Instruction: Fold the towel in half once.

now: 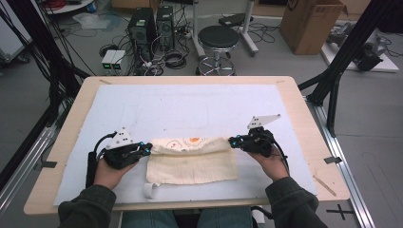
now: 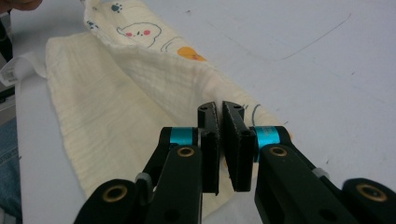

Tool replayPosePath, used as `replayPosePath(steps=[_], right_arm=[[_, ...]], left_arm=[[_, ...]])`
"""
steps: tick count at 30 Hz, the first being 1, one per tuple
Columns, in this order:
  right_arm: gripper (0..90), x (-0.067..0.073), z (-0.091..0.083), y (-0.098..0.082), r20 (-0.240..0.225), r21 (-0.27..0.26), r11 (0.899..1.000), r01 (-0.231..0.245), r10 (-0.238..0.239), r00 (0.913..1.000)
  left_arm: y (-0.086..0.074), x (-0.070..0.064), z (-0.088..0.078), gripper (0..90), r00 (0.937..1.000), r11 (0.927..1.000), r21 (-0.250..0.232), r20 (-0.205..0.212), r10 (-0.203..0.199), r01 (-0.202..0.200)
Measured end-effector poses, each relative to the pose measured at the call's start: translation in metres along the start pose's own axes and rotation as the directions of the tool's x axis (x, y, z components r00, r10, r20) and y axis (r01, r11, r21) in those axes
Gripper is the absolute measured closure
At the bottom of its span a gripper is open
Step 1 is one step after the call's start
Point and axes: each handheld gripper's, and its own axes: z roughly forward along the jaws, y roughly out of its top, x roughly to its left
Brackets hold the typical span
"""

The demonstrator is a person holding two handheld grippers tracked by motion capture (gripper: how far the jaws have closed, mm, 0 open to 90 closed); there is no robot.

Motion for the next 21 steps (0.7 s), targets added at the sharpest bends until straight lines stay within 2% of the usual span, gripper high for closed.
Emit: replayPosePath(steps=[9, 15, 21], right_arm=[[85.4, 0.014, -0.006, -0.013, -0.014, 0.01, 1.0, 0.018, -0.018, 0.9997], [85.4, 0.023, -0.007, -0.021, -0.023, 0.018, 0.999, 0.028, -0.028, 0.9993], [85.2, 0.027, -0.006, -0.028, -0.022, 0.037, 0.999, 0.036, -0.035, 0.9991]], left_arm=[[-0.015, -0.013, -0.011, 86.7, 0.9996, 1.0, -0.005, 0.027, 0.007, -0.007], [-0.02, -0.02, -0.016, 86.7, 0.9987, 0.9996, -0.005, 0.043, 0.028, -0.028], [-0.028, -0.027, -0.017, 86.4, 0.9978, 0.9995, 0.007, 0.059, 0.03, -0.03]])
